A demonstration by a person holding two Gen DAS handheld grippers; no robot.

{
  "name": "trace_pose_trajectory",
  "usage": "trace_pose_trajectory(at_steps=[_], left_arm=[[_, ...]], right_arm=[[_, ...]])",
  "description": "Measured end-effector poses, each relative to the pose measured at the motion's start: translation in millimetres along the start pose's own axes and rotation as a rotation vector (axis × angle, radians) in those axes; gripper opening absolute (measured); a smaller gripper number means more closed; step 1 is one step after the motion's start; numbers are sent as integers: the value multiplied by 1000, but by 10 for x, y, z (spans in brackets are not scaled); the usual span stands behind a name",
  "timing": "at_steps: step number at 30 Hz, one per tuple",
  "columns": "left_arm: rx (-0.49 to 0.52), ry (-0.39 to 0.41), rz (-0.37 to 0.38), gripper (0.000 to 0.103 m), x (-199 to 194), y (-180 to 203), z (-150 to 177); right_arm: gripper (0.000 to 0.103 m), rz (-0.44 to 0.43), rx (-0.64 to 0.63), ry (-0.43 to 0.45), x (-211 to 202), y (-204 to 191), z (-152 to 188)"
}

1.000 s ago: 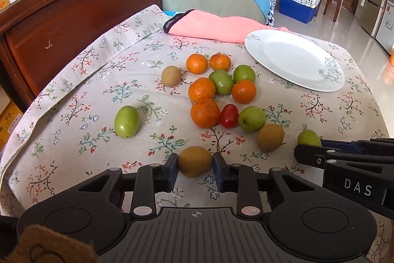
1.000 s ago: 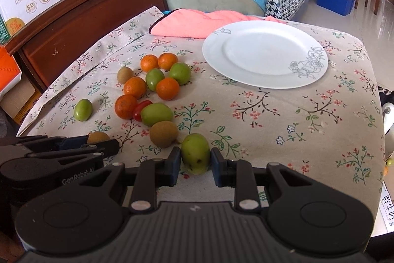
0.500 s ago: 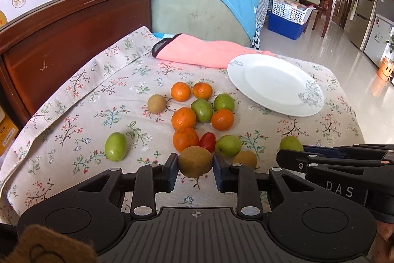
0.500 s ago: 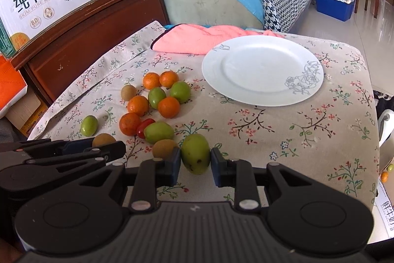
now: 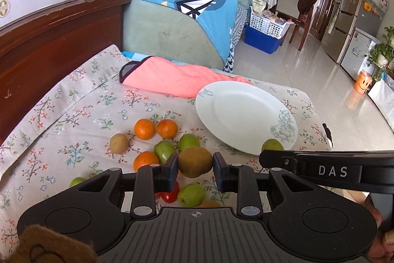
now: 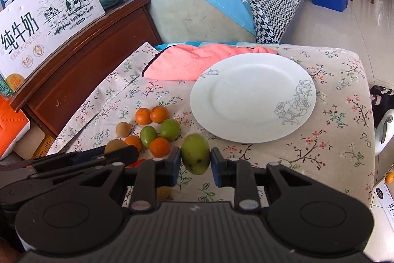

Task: Organize fruits
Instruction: 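Carry both fruits onto the white plate and open both tools, then withdraw both open tools from the plate back over the fruit cluster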

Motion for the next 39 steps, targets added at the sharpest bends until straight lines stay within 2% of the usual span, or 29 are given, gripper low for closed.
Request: trace_pose_trajectory(at_steps=[9,15,30,35,38,39], left_arm=[[47,-28,69,27,309,215,-209],[104,-37,80,27,513,349,-326],[86,-66,97,28,863,387,-480],[65,-61,79,36,840,363,-494],[44,-53,38,56,800,300,-511],[38,-46,31,58,775,277,-517]], right_arm=[[27,30,121,14,65,404,-214],[26,40,162,7,152,514,-271],[28,51,269,-16,347,702,-338],[29,56,284,0,341,717,-361],[30,49,290,9,317,724,-374],[30,44,293,11,309,727,-372]])
Point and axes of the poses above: each gripper's, at about its wrist camera, not at the fingertips, and x roughly the way its jaws point, y to its right, z to its underside, the point moved 7 cm from there along x, roughly the way its jaws point, and after that the axes turned 12 degrees about -y, right-handed, at the moved point
